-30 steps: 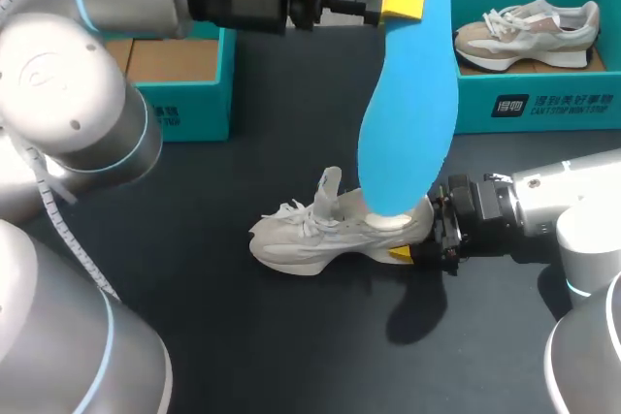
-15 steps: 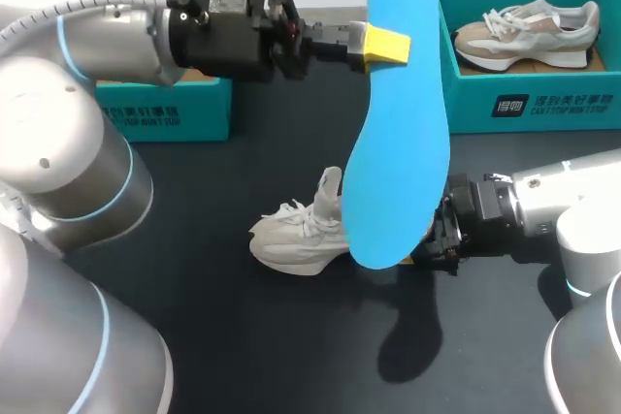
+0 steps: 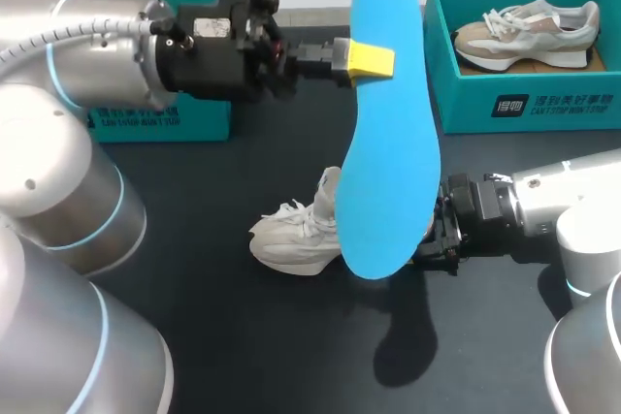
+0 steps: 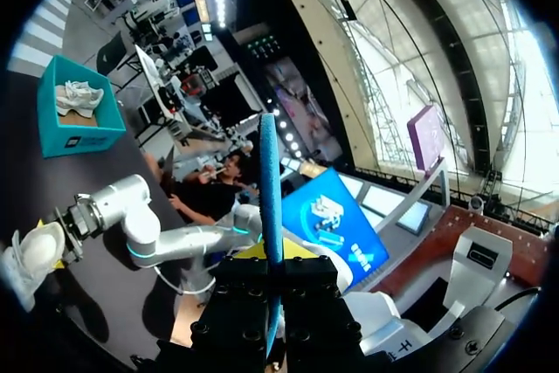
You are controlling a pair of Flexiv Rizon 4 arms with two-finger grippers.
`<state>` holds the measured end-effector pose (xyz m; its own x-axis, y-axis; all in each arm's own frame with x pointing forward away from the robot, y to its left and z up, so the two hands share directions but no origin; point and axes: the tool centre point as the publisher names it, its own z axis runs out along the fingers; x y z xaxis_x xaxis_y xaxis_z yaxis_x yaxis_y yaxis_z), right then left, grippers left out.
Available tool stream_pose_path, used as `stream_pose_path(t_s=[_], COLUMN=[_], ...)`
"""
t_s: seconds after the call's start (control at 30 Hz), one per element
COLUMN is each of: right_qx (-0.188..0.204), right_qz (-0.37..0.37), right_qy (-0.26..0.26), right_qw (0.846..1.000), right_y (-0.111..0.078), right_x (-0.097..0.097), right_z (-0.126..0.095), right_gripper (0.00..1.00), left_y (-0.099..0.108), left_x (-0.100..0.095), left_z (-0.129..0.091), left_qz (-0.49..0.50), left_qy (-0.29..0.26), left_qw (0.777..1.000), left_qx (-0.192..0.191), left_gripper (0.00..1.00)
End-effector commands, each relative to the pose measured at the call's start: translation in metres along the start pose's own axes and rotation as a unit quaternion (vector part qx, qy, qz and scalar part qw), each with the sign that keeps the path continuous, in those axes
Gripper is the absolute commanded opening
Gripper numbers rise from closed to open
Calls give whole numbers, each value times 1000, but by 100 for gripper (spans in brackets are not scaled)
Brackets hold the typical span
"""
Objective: Take the shoe out of the shoebox, open the shoe tongue, remove and reinsert the insole, then place the shoe into the shoebox
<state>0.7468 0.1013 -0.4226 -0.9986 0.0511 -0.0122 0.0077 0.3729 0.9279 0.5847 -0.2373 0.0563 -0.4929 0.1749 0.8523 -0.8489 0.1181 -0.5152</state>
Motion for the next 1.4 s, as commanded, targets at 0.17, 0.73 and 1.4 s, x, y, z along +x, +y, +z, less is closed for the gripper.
stream_pose_path(t_s=[0.17,0.73,1.4], right_qx=[1,0,76], right_qz=[0,-2,3], right_qy=[-1,-6,-27], right_qw=[1000,1000,997], right_y=[-7,-3,26], right_x=[-1,-1,0], right_z=[6,2,-16], right_gripper=[0,100,100], left_y=[3,3,3], left_x=[-1,-1,-1], left_z=[0,0,0], left_qz=[0,0,0], left_qy=[1,1,1], left_qw=[1000,1000,1000], left_qx=[3,3,3], left_gripper=[0,0,0])
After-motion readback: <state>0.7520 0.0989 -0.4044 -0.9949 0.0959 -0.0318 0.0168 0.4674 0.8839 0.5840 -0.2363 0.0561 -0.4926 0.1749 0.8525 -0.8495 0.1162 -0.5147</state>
